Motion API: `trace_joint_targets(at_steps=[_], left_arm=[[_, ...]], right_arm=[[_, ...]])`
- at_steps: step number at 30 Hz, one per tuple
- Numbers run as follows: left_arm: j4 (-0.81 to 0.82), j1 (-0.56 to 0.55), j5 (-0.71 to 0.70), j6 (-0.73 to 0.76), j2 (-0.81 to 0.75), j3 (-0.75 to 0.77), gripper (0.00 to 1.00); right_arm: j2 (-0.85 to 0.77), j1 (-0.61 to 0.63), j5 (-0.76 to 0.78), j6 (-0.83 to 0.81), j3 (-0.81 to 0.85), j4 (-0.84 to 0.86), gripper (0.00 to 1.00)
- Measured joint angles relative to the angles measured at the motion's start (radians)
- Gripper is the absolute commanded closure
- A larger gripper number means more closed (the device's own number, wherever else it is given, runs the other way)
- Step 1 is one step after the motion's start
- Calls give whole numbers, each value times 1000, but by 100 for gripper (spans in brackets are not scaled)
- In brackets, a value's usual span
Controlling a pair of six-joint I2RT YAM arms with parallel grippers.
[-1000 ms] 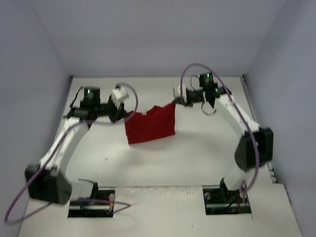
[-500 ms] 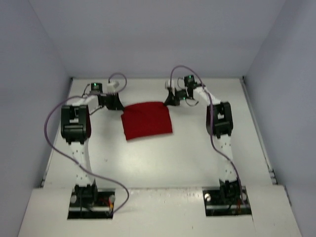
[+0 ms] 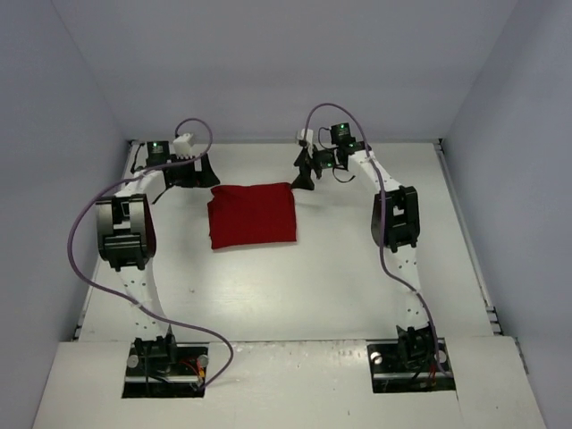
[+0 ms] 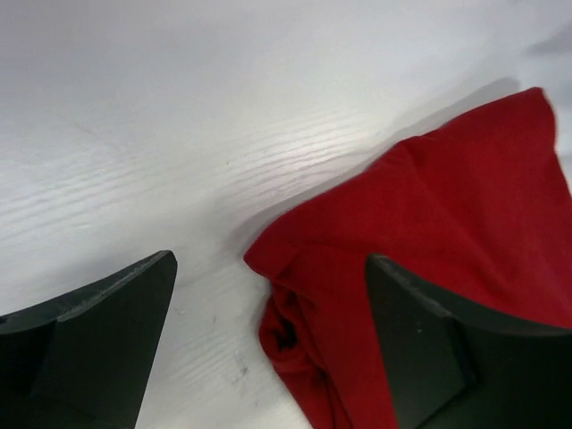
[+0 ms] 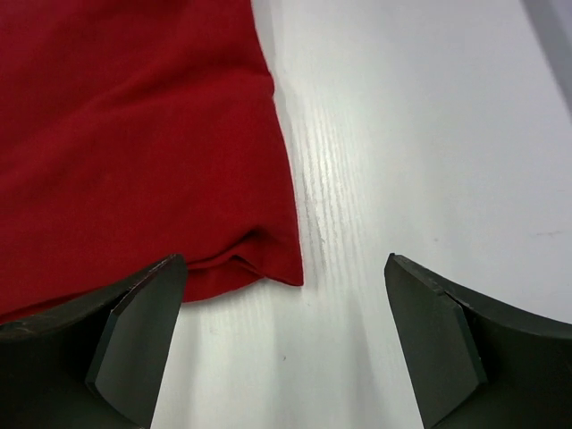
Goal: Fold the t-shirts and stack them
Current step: Fold the long partially folded tshirt into a neat square, then put the neatly folded tshirt into the corner of the board with the left arm
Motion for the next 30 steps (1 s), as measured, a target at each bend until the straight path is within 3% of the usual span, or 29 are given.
trace_joint_targets(at_steps=[3, 9, 13, 16, 19, 24, 30], left_arm=[[-40, -1, -38, 38, -83, 15, 11], [-200, -60, -205, 169, -271, 143, 10], [-249, -197, -335, 199, -452, 32, 10], [-298, -327, -406, 127, -545, -93, 10], [-328, -443, -456, 12, -546, -196, 10], [-344, -528, -578, -153, -482, -307, 10], [-334, -545, -677, -252, -364, -208, 10]], right_arm=[[-76, -9, 10, 31, -48, 2, 10], [-379, -19, 96, 98, -243, -4, 10], [-604, -30, 226, 184, -425, 18, 9], [-735, -48, 306, 236, -567, 34, 9], [-826, -92, 350, 266, -717, 21, 8], [-929, -164, 383, 286, -939, 6, 7], [-1011, -184, 381, 287, -1029, 4, 6]])
